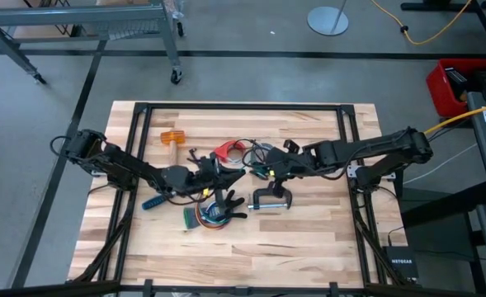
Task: Coil cords
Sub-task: Coil the blue wire onto the spool
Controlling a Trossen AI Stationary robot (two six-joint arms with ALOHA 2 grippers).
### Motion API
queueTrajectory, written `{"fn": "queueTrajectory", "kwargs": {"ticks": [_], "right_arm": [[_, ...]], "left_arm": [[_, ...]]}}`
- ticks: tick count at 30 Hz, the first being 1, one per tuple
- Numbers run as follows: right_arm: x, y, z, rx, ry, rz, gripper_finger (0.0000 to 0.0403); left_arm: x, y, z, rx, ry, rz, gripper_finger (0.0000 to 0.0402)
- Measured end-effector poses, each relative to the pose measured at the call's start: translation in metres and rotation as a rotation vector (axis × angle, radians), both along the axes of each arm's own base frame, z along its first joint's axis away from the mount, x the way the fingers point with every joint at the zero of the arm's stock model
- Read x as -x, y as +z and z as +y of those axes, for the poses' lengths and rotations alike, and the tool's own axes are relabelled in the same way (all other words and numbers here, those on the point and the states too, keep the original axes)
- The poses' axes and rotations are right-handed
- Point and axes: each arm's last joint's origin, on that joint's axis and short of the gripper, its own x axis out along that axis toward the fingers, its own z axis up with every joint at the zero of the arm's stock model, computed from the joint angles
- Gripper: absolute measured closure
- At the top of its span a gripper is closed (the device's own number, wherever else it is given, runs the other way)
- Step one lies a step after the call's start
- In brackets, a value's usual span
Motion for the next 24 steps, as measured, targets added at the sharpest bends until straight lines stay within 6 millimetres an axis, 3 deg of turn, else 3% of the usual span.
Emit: {"fn": "queueTrajectory", "kwargs": {"ticks": [5, 10, 24], "right_arm": [[-0.006, -0.009, -0.009, 0.017, -0.052, -0.060, 0.0401], [-0.014, -0.012, -0.021, 0.011, -0.095, -0.162, 0.0401], [-0.029, 0.004, -0.027, 0.003, -0.100, -0.400, 0.0401]], "left_arm": [[-0.007, 0.015, -0.003, -0.003, -0.051, -0.029, 0.0401], [-0.015, 0.021, -0.009, -0.022, -0.073, 0.053, 0.0401], [-0.020, 0.013, -0.007, -0.024, -0.069, 0.132, 0.0401]]}}
